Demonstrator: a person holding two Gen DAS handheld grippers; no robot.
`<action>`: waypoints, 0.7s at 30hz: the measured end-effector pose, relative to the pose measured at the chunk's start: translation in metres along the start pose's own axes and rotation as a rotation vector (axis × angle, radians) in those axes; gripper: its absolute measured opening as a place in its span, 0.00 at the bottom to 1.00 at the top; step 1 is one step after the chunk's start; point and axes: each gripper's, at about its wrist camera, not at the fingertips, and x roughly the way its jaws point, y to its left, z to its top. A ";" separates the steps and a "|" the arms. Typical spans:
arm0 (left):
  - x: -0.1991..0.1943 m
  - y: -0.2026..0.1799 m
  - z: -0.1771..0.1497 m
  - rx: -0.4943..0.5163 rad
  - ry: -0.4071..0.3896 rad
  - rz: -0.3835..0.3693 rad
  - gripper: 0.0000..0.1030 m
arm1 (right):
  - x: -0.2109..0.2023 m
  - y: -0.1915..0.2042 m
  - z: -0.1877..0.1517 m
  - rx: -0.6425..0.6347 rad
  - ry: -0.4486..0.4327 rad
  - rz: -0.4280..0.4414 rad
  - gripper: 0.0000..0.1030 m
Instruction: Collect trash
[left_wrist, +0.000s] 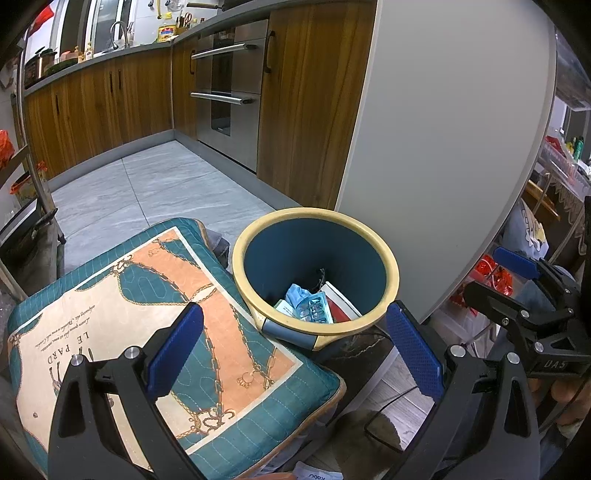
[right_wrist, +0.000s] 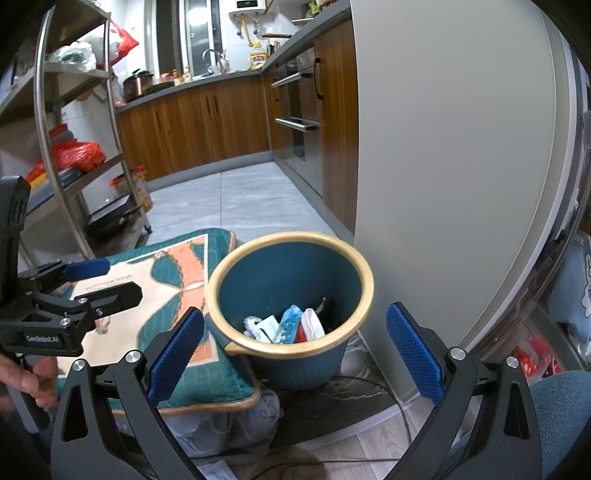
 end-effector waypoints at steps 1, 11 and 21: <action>0.000 0.000 0.000 -0.001 0.000 -0.001 0.95 | 0.000 0.001 0.000 0.000 0.000 0.000 0.95; 0.000 -0.001 0.000 0.000 0.002 -0.001 0.95 | -0.001 0.001 0.000 0.002 -0.001 0.000 0.95; 0.000 -0.001 -0.001 0.007 0.000 -0.003 0.95 | -0.001 0.001 0.000 0.003 0.000 -0.001 0.95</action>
